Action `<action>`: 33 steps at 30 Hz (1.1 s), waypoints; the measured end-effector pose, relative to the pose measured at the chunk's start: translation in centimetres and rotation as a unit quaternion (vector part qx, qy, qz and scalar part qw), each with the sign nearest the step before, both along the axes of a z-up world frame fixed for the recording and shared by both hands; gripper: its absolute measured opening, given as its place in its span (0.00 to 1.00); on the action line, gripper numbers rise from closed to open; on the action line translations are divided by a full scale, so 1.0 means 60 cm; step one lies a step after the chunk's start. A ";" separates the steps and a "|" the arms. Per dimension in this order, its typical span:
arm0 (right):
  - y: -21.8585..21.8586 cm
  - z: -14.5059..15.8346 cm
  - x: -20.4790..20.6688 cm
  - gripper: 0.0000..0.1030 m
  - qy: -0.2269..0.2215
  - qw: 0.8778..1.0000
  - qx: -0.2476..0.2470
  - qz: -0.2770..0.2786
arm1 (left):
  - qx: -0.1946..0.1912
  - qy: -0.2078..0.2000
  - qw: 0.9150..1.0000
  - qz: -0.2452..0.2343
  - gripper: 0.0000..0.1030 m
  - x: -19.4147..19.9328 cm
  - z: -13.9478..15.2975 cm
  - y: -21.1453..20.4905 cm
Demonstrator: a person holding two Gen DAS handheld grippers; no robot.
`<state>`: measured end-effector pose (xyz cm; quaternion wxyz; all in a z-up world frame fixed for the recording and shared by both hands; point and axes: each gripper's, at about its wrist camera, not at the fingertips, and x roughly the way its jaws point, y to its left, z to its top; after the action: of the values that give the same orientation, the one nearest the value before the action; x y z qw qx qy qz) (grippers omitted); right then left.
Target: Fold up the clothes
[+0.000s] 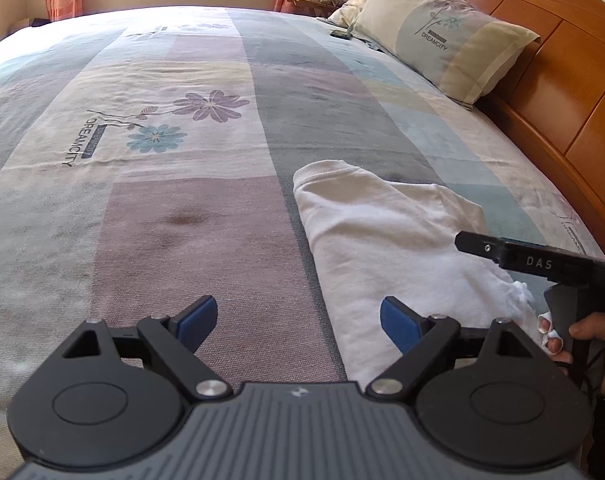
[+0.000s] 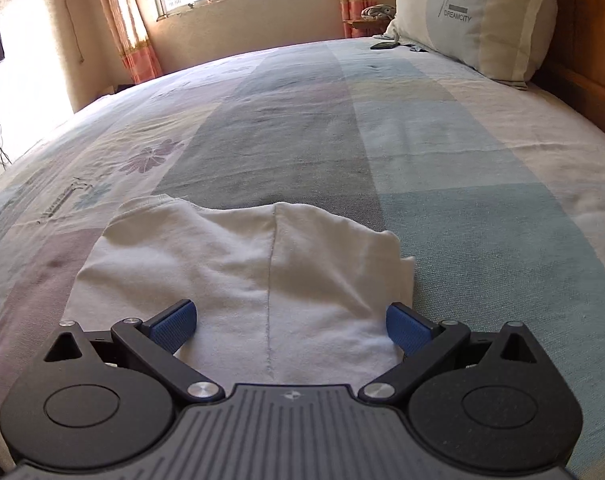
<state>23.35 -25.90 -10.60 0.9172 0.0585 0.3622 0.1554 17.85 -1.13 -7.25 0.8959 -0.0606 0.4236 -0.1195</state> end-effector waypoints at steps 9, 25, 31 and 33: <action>-0.059 0.026 0.008 0.99 -0.002 0.996 0.087 0.012 | -0.002 -0.007 1.000 -0.007 0.86 -0.005 0.001 0.000; -0.129 -0.035 0.059 0.41 0.055 0.985 0.162 -0.003 | 0.001 -0.001 1.000 -0.016 0.86 -0.001 -0.007 -0.014; -0.121 -0.027 0.029 0.06 0.032 0.989 0.147 -0.002 | 0.004 -0.002 1.000 -0.021 0.86 -0.004 -0.006 -0.019; -0.127 -0.024 0.023 0.06 0.029 0.988 0.151 -0.013 | 0.003 -0.004 1.000 -0.022 0.86 -0.005 -0.004 -0.019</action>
<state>24.73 -33.52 -12.02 0.8890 0.2056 0.3598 0.1948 17.55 -2.30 -7.50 0.8950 -0.0479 0.4216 -0.1378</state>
